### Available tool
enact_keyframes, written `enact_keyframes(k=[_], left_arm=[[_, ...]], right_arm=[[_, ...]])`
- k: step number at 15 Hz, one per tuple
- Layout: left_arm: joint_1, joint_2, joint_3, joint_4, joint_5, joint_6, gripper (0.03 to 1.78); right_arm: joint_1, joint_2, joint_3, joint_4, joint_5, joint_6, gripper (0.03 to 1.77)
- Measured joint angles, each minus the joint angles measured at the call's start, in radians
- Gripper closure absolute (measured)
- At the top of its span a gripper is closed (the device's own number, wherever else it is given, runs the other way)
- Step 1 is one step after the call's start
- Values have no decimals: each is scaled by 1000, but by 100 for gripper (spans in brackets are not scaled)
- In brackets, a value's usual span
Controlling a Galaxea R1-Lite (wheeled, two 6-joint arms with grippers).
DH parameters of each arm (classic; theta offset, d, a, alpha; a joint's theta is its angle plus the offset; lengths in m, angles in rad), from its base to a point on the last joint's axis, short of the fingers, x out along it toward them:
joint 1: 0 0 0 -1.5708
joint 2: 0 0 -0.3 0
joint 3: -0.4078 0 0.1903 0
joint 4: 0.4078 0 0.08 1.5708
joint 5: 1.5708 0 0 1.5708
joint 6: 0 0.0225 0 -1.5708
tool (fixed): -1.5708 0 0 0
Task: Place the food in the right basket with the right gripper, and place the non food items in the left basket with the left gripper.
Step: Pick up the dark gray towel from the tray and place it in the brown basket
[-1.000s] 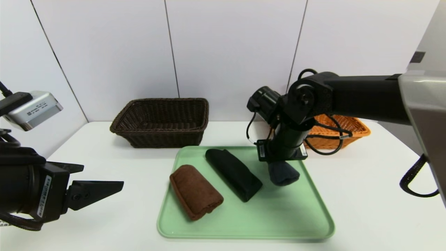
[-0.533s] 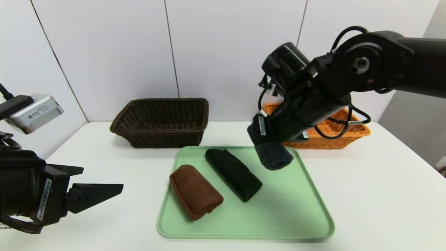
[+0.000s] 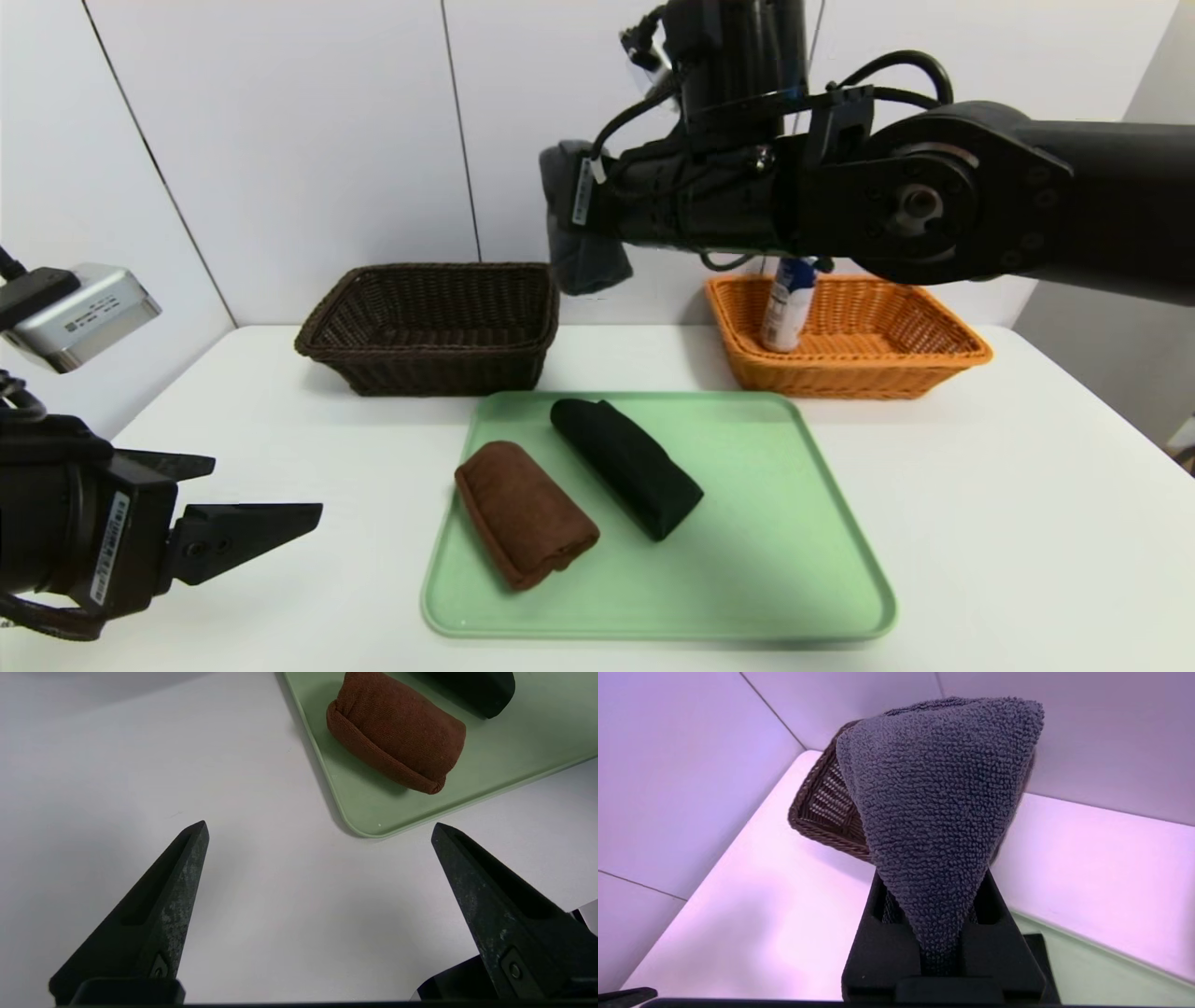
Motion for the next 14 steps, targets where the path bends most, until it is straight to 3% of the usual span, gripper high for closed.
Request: enact_keyframes(k=[4,8,14], left_arm=[[0,0,-5,-6,12,0,12],[0,3,3,-58,70,-2,12],[0,-9,39,-56,72,-1,12]], right_arm=[[9,61,-3,-172,-4,-6,158],[21,159,-7,-374,-6,-33,158],[24,361,-12,-715,-6,-177,158]])
